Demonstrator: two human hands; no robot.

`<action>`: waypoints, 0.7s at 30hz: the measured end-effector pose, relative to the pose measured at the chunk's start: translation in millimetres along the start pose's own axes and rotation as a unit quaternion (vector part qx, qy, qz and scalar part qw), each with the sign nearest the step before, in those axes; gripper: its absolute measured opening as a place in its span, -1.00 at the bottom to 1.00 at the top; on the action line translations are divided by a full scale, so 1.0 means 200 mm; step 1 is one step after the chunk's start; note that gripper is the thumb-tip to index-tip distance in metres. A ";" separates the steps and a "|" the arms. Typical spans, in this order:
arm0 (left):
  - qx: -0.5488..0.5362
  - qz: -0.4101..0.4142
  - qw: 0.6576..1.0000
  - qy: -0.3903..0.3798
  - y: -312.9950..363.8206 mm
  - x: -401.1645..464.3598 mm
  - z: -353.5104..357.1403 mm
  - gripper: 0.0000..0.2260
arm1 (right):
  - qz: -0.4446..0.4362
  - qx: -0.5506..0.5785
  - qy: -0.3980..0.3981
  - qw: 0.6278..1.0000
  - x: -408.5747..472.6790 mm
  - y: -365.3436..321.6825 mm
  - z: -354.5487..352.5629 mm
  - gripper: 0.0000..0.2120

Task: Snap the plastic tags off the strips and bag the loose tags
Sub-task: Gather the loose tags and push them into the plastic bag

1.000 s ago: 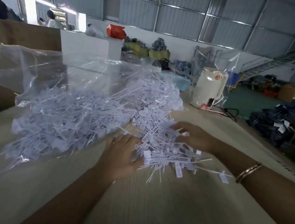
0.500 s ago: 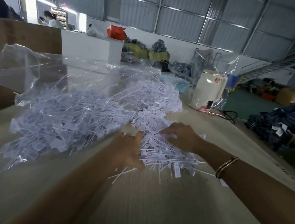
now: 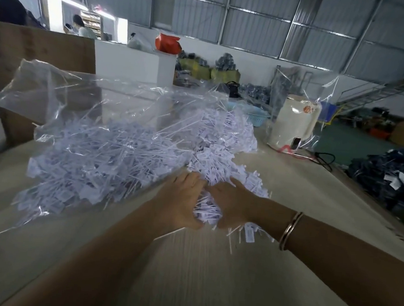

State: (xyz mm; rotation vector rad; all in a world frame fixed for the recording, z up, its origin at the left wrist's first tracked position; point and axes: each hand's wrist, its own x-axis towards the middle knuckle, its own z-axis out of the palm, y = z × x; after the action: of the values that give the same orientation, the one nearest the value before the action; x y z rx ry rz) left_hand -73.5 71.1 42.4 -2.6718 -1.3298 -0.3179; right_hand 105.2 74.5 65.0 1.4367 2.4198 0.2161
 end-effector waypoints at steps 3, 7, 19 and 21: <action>-0.080 -0.044 0.995 -0.043 0.00 -0.01 -0.03 -0.35 | -0.008 -0.039 0.064 0.997 0.03 -0.05 0.01 -0.28; -0.059 -0.018 0.998 -0.024 0.01 -0.03 -0.07 -0.65 | -0.007 -0.002 0.139 0.990 0.02 -0.07 0.00 -0.52; -0.039 -0.009 0.882 0.469 -0.19 -0.20 -0.87 -0.74 | 0.105 0.364 0.221 0.899 -0.06 0.17 -0.34 -0.70; 0.022 -0.054 0.861 0.505 -0.22 -0.21 -0.92 -0.70 | 0.111 0.408 0.229 0.877 -0.07 0.18 -0.37 -0.77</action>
State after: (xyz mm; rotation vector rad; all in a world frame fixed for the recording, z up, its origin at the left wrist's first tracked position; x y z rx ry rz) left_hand -156.1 25.0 211.7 -1.8237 -1.0519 -1.4184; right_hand 115.4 81.3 146.9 2.2272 2.8803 -0.5590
